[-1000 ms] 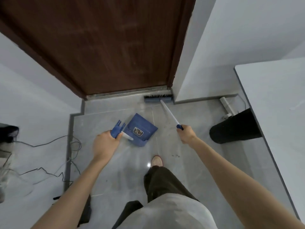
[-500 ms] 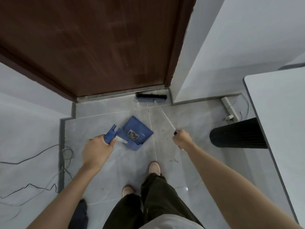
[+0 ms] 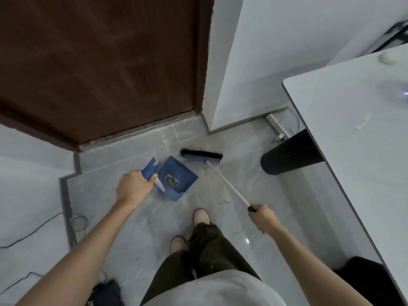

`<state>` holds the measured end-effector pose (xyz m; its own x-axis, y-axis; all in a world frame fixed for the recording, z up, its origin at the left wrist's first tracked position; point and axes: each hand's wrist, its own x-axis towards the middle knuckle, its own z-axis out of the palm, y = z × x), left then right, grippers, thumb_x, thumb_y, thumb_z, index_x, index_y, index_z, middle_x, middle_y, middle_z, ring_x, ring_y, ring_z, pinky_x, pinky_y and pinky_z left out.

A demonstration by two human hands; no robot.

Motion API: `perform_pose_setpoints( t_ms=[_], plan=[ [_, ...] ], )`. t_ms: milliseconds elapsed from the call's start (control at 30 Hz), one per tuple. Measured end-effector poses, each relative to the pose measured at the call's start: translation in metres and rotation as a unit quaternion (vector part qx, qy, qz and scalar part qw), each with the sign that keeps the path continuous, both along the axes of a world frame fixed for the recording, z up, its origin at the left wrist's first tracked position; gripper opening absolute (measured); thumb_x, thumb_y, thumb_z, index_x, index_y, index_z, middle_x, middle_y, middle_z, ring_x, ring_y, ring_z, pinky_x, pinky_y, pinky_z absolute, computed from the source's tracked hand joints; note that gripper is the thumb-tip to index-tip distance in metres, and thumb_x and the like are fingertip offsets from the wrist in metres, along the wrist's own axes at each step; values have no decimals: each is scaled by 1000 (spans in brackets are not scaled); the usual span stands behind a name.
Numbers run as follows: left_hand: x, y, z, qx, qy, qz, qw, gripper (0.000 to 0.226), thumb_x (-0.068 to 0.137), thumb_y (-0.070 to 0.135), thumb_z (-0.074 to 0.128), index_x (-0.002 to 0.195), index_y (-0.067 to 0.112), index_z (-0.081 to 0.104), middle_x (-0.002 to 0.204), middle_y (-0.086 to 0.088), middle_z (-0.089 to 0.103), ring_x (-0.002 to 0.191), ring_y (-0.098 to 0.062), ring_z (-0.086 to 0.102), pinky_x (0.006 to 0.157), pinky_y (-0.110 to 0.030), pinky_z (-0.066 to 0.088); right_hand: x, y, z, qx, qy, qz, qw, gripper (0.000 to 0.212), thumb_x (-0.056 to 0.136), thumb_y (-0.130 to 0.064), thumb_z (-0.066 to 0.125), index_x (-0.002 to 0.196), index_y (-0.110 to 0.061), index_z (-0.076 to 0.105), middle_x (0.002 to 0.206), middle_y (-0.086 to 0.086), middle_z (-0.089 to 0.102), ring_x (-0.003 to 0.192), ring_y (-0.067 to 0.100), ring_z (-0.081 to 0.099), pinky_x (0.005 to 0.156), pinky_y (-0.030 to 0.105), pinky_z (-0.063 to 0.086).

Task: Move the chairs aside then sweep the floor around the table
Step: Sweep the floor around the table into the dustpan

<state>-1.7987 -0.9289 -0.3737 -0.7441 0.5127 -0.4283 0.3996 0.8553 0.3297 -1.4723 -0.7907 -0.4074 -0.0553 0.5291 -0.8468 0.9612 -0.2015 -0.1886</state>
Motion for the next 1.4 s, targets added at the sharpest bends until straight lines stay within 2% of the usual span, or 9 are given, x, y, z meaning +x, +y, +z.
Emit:
perform_pose_setpoints(
  t_ms=[133,267,400,500,833,1000,1067,1133,1400],
  plan=[
    [6,-3,-8,-24,37,-93,995,37,88,48,54,111,22,66,94,-14,71,88,-37,66,64,-28,40,10,-6,17,17,49,-91,994,37,99,-24,44,133,-17,55,70,4,52,51,16,45,45,27,39],
    [8,-3,-9,-20,45,-145,988,38,89,49,53,116,25,65,96,-11,72,89,-36,66,64,-27,39,3,-8,17,59,64,-145,986,40,99,-27,43,137,-19,52,70,7,52,50,18,46,43,27,39],
    [12,-7,-11,-36,67,-190,979,42,87,55,52,117,28,64,93,-4,73,83,-31,67,60,-25,37,-7,18,17,104,13,-85,991,36,98,-28,41,129,-19,56,88,11,59,67,29,58,55,28,47],
    [7,-6,-14,-41,80,-217,972,40,88,54,52,118,29,63,90,-2,72,78,-27,67,58,-25,36,-10,34,13,102,-24,-56,993,36,98,-26,40,129,-21,56,96,13,59,62,28,57,50,24,45],
    [21,21,-5,-30,46,-196,979,35,89,42,59,100,9,62,96,-14,70,91,-34,66,69,-34,48,-40,20,12,-15,-33,-98,994,34,95,-16,38,121,-10,59,61,9,49,45,20,42,43,25,34],
    [26,28,9,-25,39,-188,981,33,89,37,62,100,6,63,100,-15,69,94,-35,65,69,-34,46,-34,-21,47,-180,-44,-129,974,12,99,-17,39,99,-11,50,56,2,36,28,11,29,34,15,24],
    [23,28,12,-21,36,-186,982,33,89,37,62,100,5,64,101,-17,69,95,-36,65,69,-34,45,-25,-27,67,-233,-1,-169,958,24,99,-16,40,120,-19,52,57,2,32,24,8,24,31,13,18],
    [24,24,12,-15,27,-178,983,33,89,37,62,99,5,64,100,-18,70,95,-38,65,69,-34,45,-10,-29,83,-234,37,-205,950,43,101,-15,39,144,-15,40,59,3,32,25,5,23,29,13,16],
    [48,10,21,0,-19,-219,976,37,91,38,59,98,2,65,100,-20,69,96,-38,64,67,-31,39,43,-64,97,-98,97,-291,947,40,102,-18,40,143,-20,41,61,6,36,30,6,23,30,13,17]
  ],
)
